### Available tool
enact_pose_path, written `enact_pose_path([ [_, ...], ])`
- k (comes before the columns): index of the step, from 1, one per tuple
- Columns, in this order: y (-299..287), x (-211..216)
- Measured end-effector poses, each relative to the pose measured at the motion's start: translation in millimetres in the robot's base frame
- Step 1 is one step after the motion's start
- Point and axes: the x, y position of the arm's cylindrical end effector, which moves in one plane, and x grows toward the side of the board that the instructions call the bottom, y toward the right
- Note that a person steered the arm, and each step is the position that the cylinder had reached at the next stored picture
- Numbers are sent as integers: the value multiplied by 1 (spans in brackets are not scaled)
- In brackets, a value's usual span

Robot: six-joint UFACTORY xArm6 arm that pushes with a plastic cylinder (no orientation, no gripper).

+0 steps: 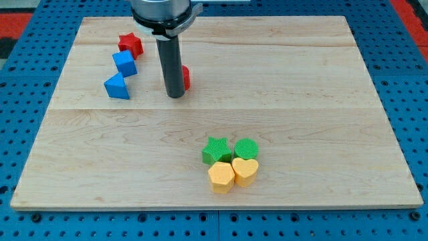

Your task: Push the red circle towards the red star

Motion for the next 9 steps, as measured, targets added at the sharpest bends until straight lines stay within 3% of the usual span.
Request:
enact_pose_path([
  [6,3,-74],
  [9,3,-90],
])
